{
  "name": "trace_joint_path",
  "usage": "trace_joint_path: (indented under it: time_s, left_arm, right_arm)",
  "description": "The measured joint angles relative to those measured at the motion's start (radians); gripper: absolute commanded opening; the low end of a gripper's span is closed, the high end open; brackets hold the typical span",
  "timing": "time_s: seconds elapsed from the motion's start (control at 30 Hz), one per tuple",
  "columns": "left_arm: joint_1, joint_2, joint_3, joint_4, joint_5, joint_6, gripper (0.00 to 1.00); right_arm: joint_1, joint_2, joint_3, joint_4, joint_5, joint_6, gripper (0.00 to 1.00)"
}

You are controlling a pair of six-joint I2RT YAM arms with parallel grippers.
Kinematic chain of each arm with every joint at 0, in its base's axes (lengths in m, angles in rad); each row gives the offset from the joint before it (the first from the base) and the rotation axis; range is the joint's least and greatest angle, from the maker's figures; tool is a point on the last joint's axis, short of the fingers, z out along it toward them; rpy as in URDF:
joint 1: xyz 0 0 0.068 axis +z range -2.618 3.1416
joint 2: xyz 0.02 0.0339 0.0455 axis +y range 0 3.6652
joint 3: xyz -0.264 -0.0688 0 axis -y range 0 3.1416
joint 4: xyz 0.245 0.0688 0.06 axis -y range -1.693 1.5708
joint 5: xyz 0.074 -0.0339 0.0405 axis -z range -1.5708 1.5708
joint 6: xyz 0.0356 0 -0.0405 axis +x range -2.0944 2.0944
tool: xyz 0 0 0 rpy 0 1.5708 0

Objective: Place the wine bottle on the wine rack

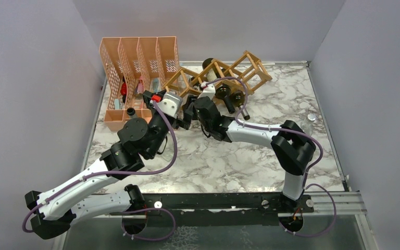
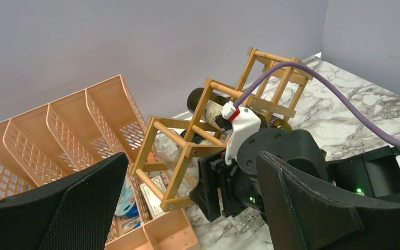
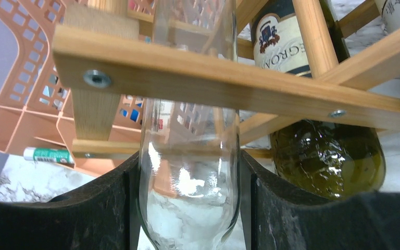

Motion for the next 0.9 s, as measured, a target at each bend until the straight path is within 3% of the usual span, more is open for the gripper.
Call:
trace_joint_path:
  time_s: [0.27, 0.37, 0.67, 0.9]
  left_arm:
    - [0.0, 0.0, 0.0, -0.014, -0.008, 0.0, 0.99]
    - [0.0, 0.0, 0.0, -0.016, -0.012, 0.0, 0.99]
    - [0.0, 0.0, 0.0, -0.024, -0.015, 0.0, 0.99]
    - [0.0, 0.0, 0.0, -0.025, -0.016, 0.001, 0.99]
  right_arm:
    - [-0.018, 0.03, 0.061, -0.039, -0.005, 0.041, 0.49]
    - [-0.021, 0.029, 0.061, -0.044, -0.024, 0.043, 0.61]
    - [-0.034, 0.025, 0.046, -0.054, -0.075, 0.019, 0.74]
    - [-0.047, -0.022, 0.037, -0.06, -0.111, -0.025, 0.78]
